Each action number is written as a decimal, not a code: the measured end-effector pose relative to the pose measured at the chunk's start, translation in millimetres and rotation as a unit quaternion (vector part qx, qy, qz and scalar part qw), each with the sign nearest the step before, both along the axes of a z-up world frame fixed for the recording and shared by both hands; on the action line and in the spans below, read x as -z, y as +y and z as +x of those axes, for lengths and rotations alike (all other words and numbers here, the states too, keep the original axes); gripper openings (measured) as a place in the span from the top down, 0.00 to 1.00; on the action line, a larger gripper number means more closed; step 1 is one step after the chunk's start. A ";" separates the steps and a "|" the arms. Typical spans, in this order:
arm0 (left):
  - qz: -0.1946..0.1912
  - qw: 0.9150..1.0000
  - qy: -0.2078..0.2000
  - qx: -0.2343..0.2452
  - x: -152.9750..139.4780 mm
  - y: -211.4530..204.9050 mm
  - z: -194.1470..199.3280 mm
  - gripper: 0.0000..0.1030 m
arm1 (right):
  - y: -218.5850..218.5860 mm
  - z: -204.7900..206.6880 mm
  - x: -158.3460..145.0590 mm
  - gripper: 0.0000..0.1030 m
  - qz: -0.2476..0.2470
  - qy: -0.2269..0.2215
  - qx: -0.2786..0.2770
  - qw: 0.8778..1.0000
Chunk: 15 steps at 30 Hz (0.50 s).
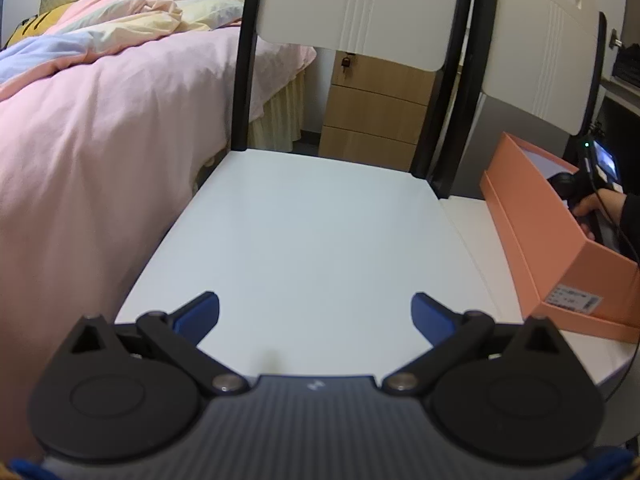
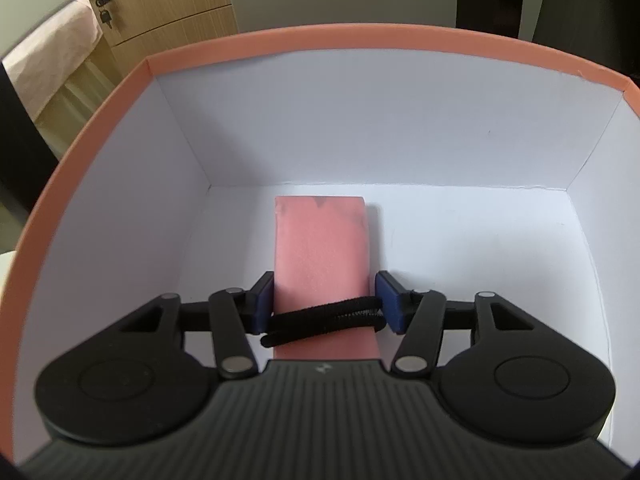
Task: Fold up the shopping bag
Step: 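Open the right tool to drop the bag into the shoebox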
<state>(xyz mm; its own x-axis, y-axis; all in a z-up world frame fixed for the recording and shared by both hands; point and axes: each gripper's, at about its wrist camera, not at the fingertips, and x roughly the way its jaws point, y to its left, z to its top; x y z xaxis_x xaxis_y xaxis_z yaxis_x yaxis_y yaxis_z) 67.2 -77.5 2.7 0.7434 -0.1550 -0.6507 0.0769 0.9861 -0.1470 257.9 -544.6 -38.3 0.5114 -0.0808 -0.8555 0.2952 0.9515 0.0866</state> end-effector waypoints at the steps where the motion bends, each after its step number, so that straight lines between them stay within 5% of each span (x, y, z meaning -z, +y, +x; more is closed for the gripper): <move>1: -0.002 1.000 0.002 0.001 0.2 -0.7 0.3 0.00 | -3.6 4.4 2.5 0.43 -0.002 0.001 -0.001 1.000; 7: -0.004 1.000 0.006 0.002 1.0 -2.6 1.5 0.00 | -36.1 22.7 14.2 0.40 0.033 -0.002 0.014 0.999; 9: -0.002 1.000 0.006 0.005 1.1 -4.0 0.4 0.00 | -46.9 25.2 12.7 0.31 0.043 -0.011 0.021 0.999; 11: 0.001 1.000 0.004 0.009 1.0 -5.5 -1.0 0.00 | -51.1 34.9 4.6 0.11 0.039 -0.031 0.026 0.998; 15: 0.017 1.000 -0.009 0.011 0.2 -7.4 -5.1 0.00 | -57.8 46.3 -10.4 0.12 0.040 -0.055 0.028 0.997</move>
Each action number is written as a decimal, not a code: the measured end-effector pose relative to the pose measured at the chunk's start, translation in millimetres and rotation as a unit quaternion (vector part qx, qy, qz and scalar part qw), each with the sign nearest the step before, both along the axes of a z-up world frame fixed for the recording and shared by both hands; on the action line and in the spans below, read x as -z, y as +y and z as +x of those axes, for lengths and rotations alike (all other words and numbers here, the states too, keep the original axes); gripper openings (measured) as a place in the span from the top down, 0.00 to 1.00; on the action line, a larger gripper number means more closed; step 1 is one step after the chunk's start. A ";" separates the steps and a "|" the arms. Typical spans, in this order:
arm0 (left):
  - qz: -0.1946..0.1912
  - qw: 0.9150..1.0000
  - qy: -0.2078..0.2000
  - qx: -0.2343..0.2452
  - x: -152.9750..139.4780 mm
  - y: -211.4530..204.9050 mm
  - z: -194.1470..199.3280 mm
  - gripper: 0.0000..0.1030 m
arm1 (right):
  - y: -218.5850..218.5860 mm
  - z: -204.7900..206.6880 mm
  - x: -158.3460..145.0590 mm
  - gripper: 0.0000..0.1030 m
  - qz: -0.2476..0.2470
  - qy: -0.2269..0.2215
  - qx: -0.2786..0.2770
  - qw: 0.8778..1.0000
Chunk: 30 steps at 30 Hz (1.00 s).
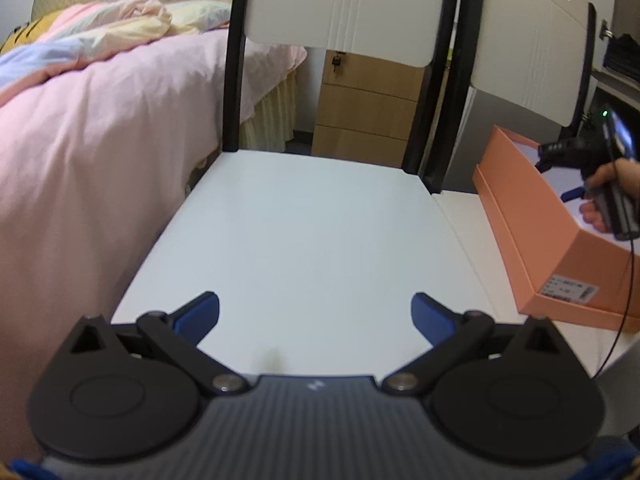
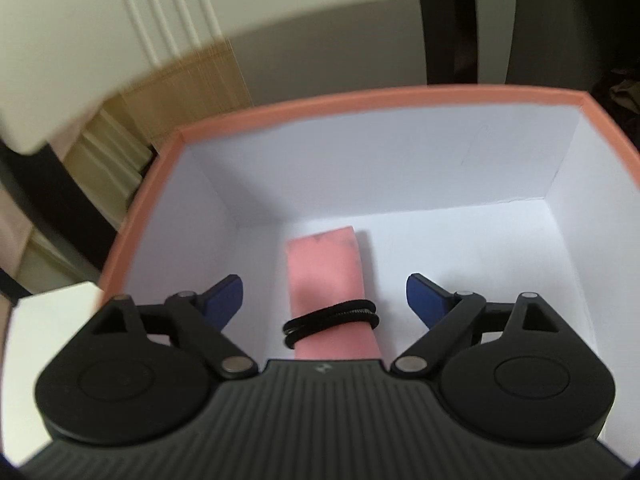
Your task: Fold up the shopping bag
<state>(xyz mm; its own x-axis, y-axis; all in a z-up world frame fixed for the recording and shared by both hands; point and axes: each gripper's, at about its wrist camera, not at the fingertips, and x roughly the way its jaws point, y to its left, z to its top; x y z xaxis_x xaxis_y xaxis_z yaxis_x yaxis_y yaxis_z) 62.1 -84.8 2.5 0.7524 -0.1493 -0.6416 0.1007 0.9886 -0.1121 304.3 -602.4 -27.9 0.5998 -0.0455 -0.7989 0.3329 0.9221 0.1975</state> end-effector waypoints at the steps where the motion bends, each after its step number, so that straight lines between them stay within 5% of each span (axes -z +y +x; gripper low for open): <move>1: 0.001 1.000 0.000 -0.001 0.0 0.0 -0.7 0.00 | -0.9 4.1 -3.3 0.12 0.001 -0.003 -0.001 1.000; 9: 0.010 1.000 -0.015 0.005 -4.5 2.4 -12.8 0.00 | 12.6 4.0 -29.4 0.12 0.003 -0.042 -0.017 0.999; 14: 0.020 0.999 -0.033 0.004 -7.9 4.7 -23.1 0.00 | 37.6 -32.5 -39.8 0.12 0.014 -0.075 -0.028 0.997; 28: 0.033 0.997 -0.066 0.007 -17.9 11.1 -60.8 0.00 | 131.6 74.7 -59.8 0.12 -0.005 -0.127 -0.105 0.986; 30: 0.027 0.997 -0.071 0.003 -19.8 14.8 -65.5 0.00 | 150.1 45.3 -53.5 0.12 -0.002 -0.137 -0.115 0.984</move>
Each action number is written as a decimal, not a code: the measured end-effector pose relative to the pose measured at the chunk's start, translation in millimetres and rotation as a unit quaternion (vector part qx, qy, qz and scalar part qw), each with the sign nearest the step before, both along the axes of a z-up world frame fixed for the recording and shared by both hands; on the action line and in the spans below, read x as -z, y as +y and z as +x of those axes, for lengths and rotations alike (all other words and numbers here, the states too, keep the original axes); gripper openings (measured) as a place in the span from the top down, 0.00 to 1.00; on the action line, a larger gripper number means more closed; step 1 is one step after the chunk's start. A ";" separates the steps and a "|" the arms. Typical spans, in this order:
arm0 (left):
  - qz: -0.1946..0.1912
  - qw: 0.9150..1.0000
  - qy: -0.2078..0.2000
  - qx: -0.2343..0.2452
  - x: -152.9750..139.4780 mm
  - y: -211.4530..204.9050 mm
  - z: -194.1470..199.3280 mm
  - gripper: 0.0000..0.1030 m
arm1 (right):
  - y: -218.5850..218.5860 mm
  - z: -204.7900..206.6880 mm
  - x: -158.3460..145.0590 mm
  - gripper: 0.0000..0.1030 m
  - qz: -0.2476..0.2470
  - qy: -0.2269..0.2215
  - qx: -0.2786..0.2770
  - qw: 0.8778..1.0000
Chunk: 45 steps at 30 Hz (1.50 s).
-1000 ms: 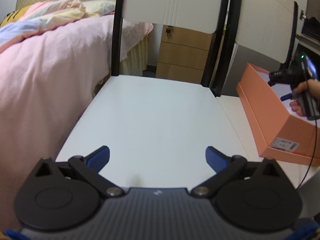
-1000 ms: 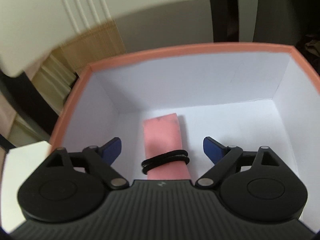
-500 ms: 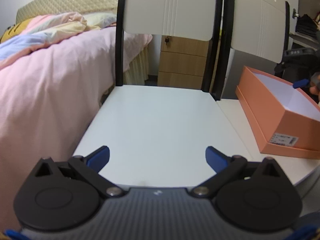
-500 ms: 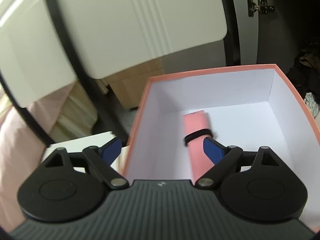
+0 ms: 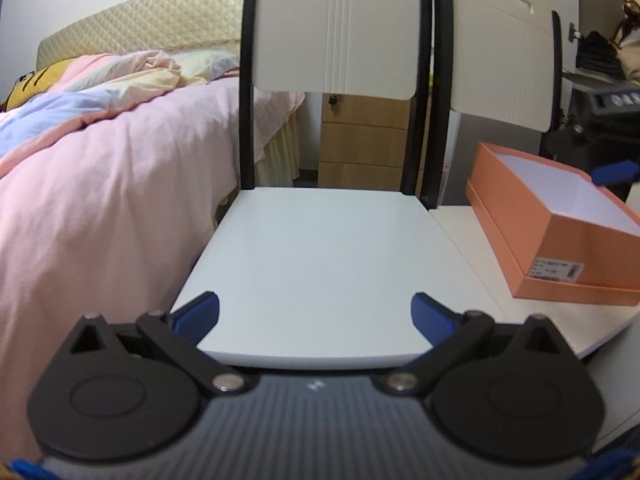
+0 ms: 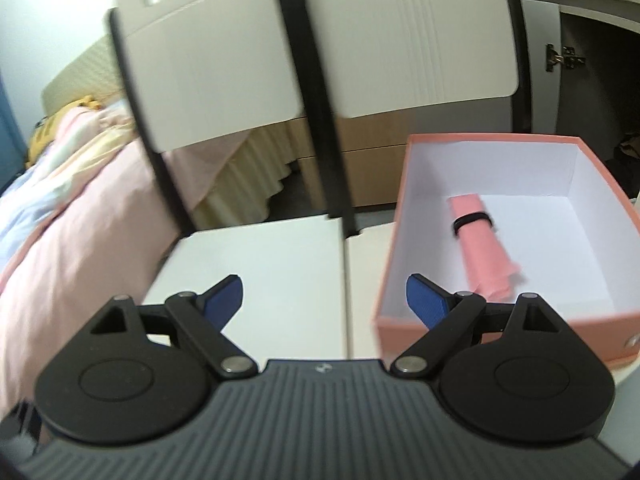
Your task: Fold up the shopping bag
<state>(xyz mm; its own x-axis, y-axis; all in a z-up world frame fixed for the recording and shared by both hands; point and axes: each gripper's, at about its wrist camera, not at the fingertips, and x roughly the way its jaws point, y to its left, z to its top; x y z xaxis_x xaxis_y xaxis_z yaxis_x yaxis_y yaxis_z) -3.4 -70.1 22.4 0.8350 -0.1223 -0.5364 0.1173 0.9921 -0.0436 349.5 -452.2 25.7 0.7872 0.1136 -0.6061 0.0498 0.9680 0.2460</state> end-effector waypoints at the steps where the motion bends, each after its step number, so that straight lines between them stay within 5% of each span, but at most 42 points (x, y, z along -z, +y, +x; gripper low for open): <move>1: -0.005 1.000 -0.003 -0.001 -1.0 1.9 -2.1 0.00 | 6.1 -16.9 -4.5 0.12 0.003 -0.008 -0.003 1.000; 3: -0.015 1.000 -0.009 -0.001 -3.1 4.8 -6.8 0.00 | 14.5 -56.4 -4.3 0.12 0.009 -0.033 -0.011 0.999; 13: -0.004 0.999 -0.046 -0.016 -9.0 10.2 -27.8 0.00 | 58.2 -118.9 -25.8 0.12 -0.004 -0.152 -0.056 0.987; 17: 0.003 0.999 -0.046 -0.026 -8.9 13.0 -27.1 0.00 | 120.5 -210.0 -59.4 0.12 -0.003 -0.187 -0.062 0.980; 22: 0.014 0.998 -0.053 -0.035 -8.6 14.1 -25.3 0.00 | 213.6 -373.9 -77.5 0.12 -0.009 -0.218 -0.070 0.974; 25: 0.021 0.998 -0.052 -0.034 -7.2 15.1 -24.6 0.00 | 217.0 -415.6 -46.8 0.12 -0.004 -0.222 -0.068 0.973; 29: 0.023 0.998 -0.050 -0.035 -6.1 13.9 -23.4 0.00 | 191.7 -437.5 -12.0 0.12 0.020 -0.204 -0.064 0.977; 31: 0.022 0.998 -0.049 -0.034 -6.0 12.3 -24.4 0.00 | 199.3 -409.0 -10.1 0.12 0.017 -0.204 -0.063 0.977; 36: 0.021 0.998 -0.050 -0.028 -6.3 10.6 -25.3 0.00 | 231.7 -428.8 -32.9 0.12 0.009 -0.203 -0.066 0.977; 38: 0.020 0.998 -0.050 -0.027 -6.0 11.5 -25.0 0.00 | 206.2 -440.6 -37.4 0.12 0.004 -0.200 -0.065 0.978; 45: 0.021 0.998 -0.050 -0.026 -5.3 13.4 -26.7 0.00 | 223.8 -384.6 -34.0 0.12 -0.001 -0.198 -0.062 0.978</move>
